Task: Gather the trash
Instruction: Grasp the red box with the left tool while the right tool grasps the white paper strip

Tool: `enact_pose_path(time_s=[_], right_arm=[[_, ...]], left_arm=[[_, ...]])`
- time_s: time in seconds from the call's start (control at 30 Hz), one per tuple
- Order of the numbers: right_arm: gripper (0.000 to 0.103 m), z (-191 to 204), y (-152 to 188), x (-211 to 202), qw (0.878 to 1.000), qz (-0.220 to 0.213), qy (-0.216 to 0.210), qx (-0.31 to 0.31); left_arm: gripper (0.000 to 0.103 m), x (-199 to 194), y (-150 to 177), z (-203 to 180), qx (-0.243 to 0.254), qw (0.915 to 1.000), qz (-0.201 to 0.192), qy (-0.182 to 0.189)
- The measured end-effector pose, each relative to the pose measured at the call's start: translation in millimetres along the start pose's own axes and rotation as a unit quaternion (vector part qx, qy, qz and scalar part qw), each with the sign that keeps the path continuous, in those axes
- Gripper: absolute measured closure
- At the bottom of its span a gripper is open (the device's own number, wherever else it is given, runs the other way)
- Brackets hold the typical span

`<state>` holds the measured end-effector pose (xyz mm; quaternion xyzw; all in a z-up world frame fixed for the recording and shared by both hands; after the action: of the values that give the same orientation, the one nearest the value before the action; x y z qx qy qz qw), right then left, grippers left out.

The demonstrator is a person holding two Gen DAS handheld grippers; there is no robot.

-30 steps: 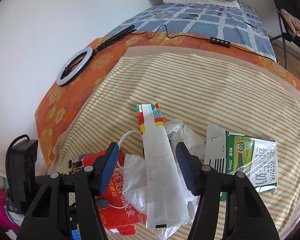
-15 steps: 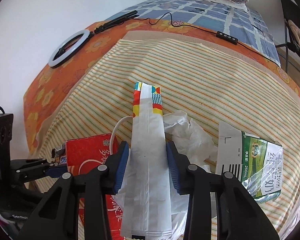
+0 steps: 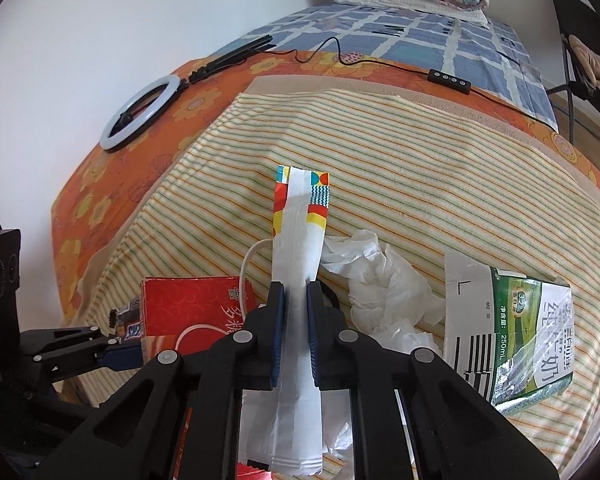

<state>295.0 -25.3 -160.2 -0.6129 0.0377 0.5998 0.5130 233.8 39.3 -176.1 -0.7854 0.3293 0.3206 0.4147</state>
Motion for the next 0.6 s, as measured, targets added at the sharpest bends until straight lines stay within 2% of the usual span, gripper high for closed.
enact_pose_path(time_s=[0.4, 0.6], right_arm=[[0.095, 7.3, -2.5, -38.7, 0.999, -0.048, -0.003, 0.010], [0.095, 11.1, 2.0, -57.0, 0.998, -0.062, -0.003, 0.011]], left_arm=[[0.074, -40.9, 3.5, 15.0, 0.020, 0.9993, -0.031, 0.003], [0.078, -70.1, 5.4, 16.3, 0.052, 0.9970, -0.058, -0.007]])
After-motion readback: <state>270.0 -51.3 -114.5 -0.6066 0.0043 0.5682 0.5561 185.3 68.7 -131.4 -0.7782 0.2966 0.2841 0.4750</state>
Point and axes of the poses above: each gripper's, at about its wrist camera, not at the fingertips, and x roughly the way its jaws point, z to its left, y to its underside, the point moved 7 cm from there along x, roughly the way its jaws point, and after that the axes turned 6 degrees about -z, right-handed, at the moved point
